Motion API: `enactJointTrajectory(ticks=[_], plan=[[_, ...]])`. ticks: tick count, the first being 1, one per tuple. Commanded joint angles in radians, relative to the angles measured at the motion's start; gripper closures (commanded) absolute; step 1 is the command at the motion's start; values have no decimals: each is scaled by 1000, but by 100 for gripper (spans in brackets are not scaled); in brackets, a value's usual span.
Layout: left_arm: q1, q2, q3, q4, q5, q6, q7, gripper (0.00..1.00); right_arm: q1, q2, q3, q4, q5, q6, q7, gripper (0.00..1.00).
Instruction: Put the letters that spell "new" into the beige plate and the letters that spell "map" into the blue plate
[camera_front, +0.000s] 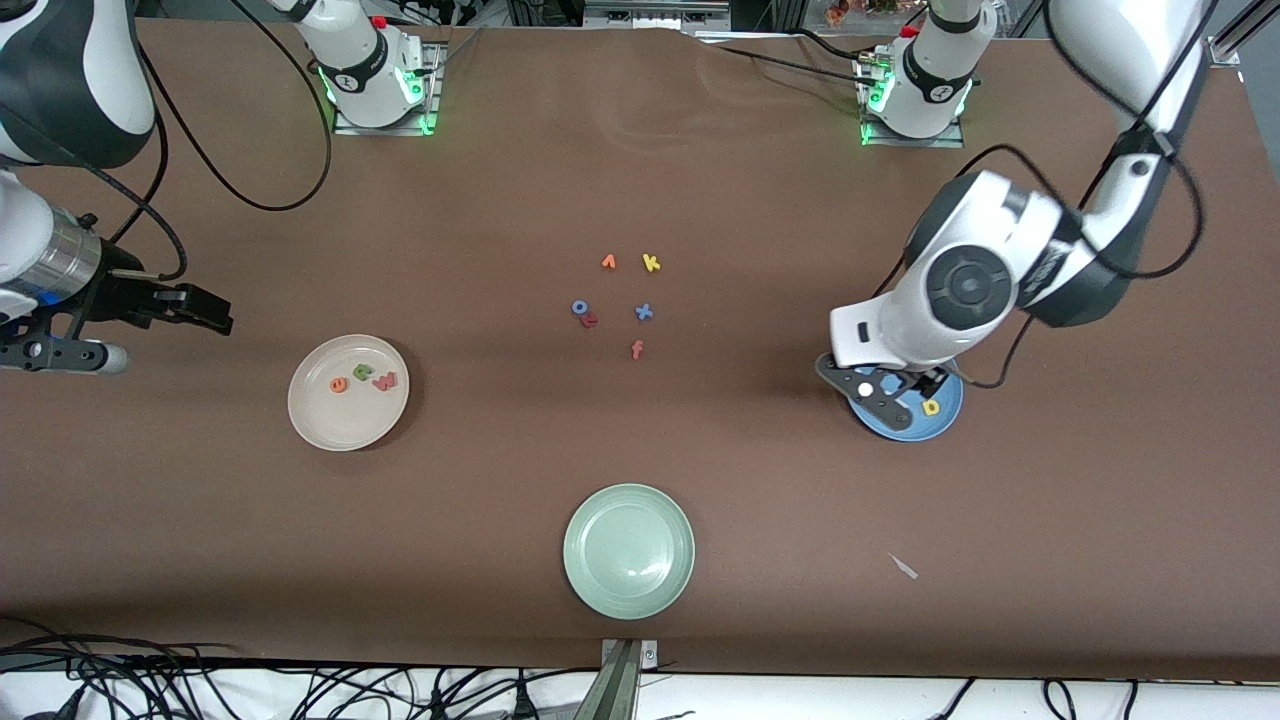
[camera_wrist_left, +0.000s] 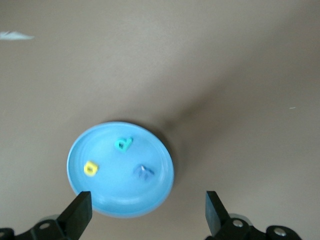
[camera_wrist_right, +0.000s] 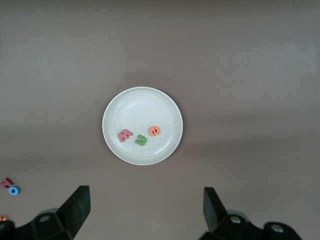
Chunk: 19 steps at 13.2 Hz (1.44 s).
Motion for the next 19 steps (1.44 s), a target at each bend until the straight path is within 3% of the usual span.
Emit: enactJointTrajectory(ticks=[1, 4, 5, 10, 14, 19], plan=[[-57, -122, 110, 48, -69, -85, -63, 0, 16, -51, -19, 12, 48, -66, -6, 0], [-230, -246, 388, 28, -225, -83, -69, 0, 14, -75, -27, 12, 62, -123, -6, 0], [-255, -277, 434, 12, -224, -85, -72, 0, 14, -75, -28, 14, 62, -120, -6, 0], [-185, -490, 447, -237, -230, -37, -245, 0, 13, -71, -27, 14, 54, -119, -9, 0], [-142, -506, 448, -251, -246, 47, -284, 0, 13, -67, -28, 40, 51, -123, -25, 0], [-132, -484, 441, -168, -240, -40, -270, 0, 10, -65, -31, 47, 50, -126, -17, 0]])
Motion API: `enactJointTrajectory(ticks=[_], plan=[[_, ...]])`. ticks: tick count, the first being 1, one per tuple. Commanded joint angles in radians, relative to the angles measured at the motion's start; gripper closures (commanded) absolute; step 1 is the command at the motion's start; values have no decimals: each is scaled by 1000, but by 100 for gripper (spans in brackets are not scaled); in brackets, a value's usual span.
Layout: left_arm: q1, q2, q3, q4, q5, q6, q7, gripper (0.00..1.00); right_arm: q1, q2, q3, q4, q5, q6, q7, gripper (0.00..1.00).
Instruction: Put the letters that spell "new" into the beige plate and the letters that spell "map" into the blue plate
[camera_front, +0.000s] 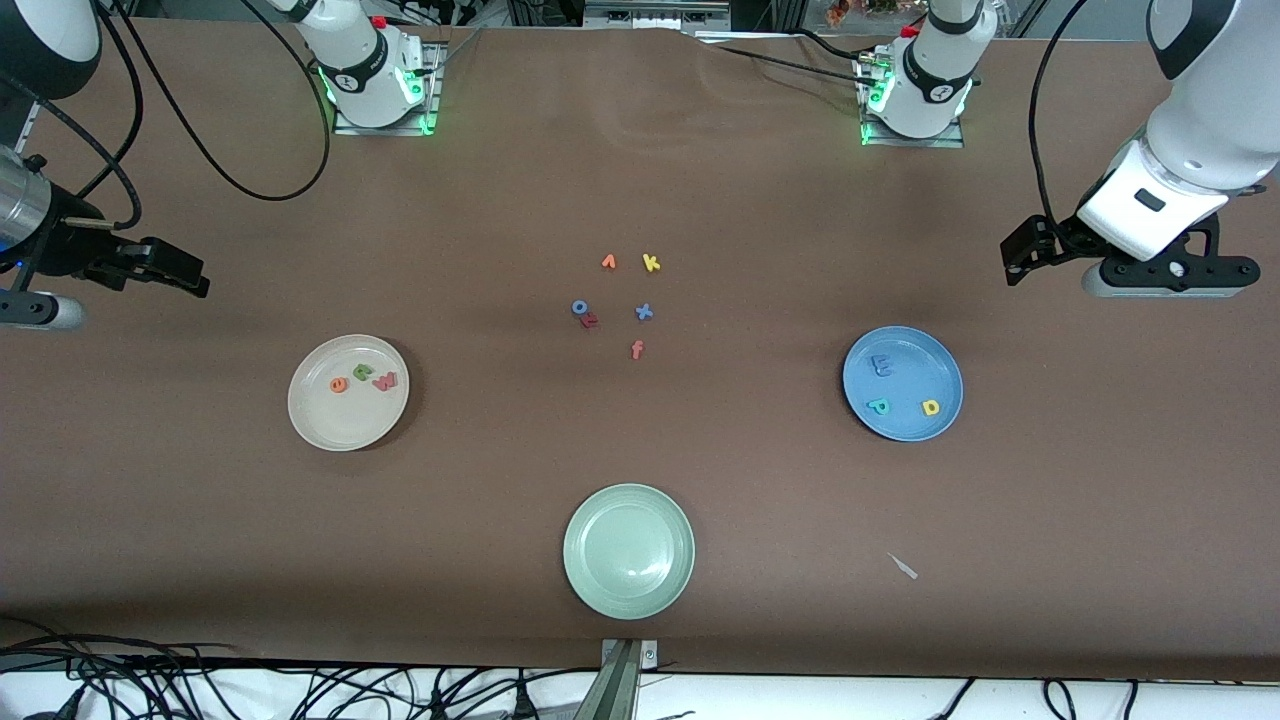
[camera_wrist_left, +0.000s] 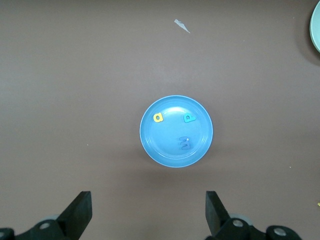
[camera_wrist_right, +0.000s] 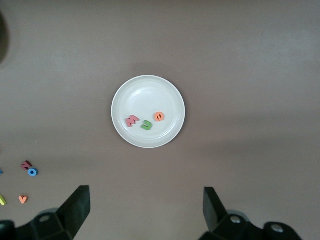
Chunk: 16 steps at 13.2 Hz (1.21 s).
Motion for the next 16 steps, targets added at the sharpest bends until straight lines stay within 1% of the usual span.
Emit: enactJointTrajectory(ticks=[1, 11, 12, 13, 16], plan=[[6, -12, -4, 34, -22, -36, -1, 0, 4, -3, -9, 31, 9, -20, -7, 0], [-5, -12, -9, 39, -32, -75, 0, 0, 2, 3, -9, 37, 6, -12, -10, 0], [-3, -13, -9, 37, -32, -94, 2, 0, 2, 1, -9, 37, 6, -10, -8, 0], [-3, -13, -9, 39, -32, -113, 20, 0, 2, 3, -9, 37, 6, -12, -8, 0], [4, -12, -7, 39, -32, -113, 54, 0, -1, 3, -16, 37, 6, -18, -8, 0]])
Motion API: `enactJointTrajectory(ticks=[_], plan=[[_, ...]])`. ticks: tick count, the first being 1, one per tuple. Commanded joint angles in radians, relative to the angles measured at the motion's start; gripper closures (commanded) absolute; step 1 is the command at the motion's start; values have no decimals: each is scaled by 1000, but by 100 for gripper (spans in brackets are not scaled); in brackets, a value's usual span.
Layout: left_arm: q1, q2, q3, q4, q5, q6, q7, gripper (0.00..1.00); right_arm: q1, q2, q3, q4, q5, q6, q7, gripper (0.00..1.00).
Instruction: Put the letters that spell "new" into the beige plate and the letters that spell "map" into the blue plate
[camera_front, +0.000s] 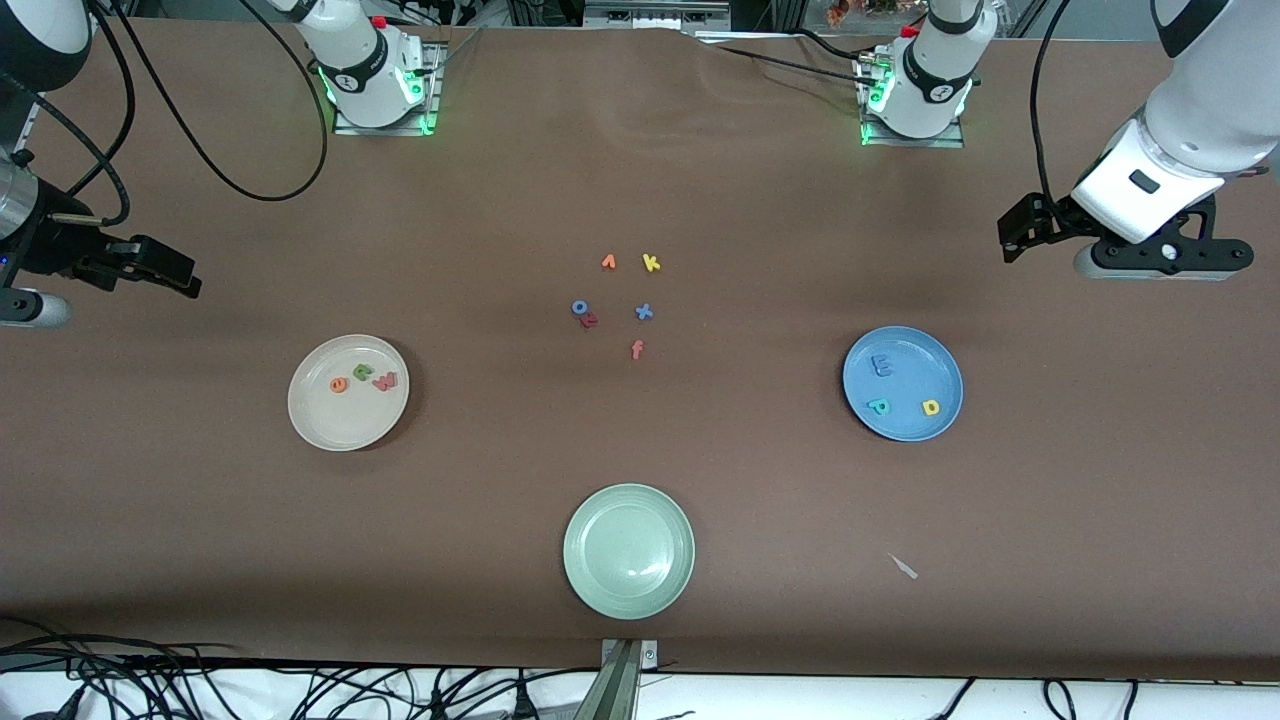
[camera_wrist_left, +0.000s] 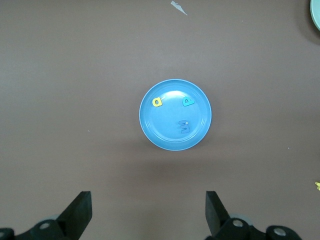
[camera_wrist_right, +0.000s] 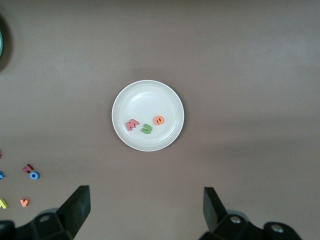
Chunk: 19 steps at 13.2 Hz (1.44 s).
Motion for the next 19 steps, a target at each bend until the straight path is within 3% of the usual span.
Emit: enactJointTrajectory(ticks=[1, 19], plan=[[12, -6, -1, 13, -32, -22, 38, 0, -1, 3, -11, 18, 4, -20, -8, 0], [0, 1, -2, 27, -65, -25, 38, 0, -1, 3, -11, 18, 4, -17, -1, 0]])
